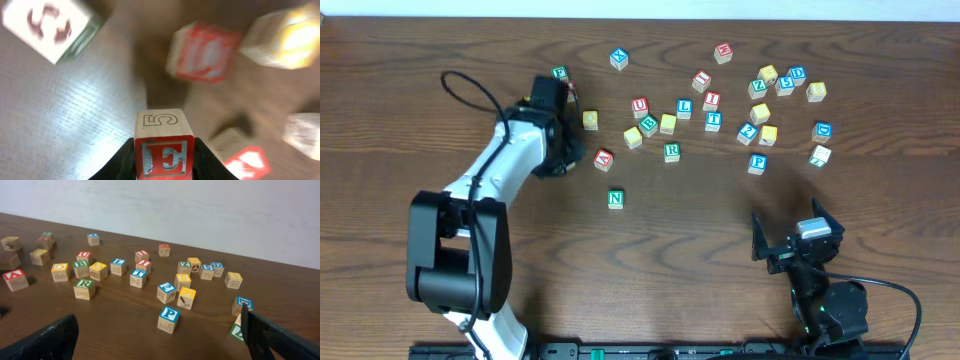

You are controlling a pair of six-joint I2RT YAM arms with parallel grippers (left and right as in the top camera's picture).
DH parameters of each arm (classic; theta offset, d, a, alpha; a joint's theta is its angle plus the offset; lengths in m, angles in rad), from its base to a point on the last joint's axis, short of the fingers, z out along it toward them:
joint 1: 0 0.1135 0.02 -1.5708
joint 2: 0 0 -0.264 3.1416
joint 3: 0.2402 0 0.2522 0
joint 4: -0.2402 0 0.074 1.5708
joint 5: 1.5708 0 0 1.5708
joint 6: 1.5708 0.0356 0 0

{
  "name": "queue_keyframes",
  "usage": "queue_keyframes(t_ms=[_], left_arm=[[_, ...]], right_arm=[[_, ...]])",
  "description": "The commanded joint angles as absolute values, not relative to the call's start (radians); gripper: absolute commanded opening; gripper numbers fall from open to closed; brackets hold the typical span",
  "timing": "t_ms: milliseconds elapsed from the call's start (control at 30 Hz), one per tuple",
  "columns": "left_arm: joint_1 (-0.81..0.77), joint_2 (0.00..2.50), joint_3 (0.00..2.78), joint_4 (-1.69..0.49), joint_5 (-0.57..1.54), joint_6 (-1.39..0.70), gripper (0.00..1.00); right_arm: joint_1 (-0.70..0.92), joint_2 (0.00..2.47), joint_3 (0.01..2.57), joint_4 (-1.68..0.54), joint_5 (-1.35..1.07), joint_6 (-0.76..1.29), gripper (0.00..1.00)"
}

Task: Spell out NEURIPS
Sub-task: 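Lower and close the left gripper on the red E block, then carry the red E block to the right of the N block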

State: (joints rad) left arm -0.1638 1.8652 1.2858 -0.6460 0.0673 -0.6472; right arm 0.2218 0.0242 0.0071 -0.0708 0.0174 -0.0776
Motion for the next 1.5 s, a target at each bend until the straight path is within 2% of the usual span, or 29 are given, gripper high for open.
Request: queue_keyframes(t_ms=[0, 167, 400, 633, 833, 967, 1200, 1467], left_arm=[[-0.162, 1.818, 1.410, -0.695, 0.076, -0.509, 0.27], [-0.170, 1.790, 1.522, -0.806, 0.076, -0.376, 0.25], [-0.230, 1.735, 1.532, -0.913, 0.075, -0.247, 0.24], [-0.361, 1.726, 1.532, -1.007, 0.076, -0.238, 0.20], [-0.507, 1.726, 1.532, -1.019, 0.105, -0.292, 0.19], [-0.582, 1.726, 1.527, -1.019, 0.104, -0.385, 0.08], [-0.687, 1.726, 1.483, -0.996, -0.061, -0.548, 0.08], [-0.813, 1.726, 1.423, -0.891, -0.179, -0.570, 0.08]], right_arm=[[0.216, 0.020, 0.006, -0.075, 0.012, -0.076, 0.99], [0.216, 0.020, 0.006, -0.075, 0.012, -0.076, 0.99], [0.216, 0.020, 0.006, -0.075, 0.012, -0.076, 0.99], [0.216, 0.020, 0.006, -0.075, 0.012, -0.076, 0.99], [0.216, 0.020, 0.006, -0.075, 0.012, -0.076, 0.99], [0.216, 0.020, 0.006, -0.075, 0.012, -0.076, 0.99], [0.216, 0.020, 0.006, -0.075, 0.012, -0.076, 0.99], [0.216, 0.020, 0.006, -0.075, 0.012, -0.076, 0.99]])
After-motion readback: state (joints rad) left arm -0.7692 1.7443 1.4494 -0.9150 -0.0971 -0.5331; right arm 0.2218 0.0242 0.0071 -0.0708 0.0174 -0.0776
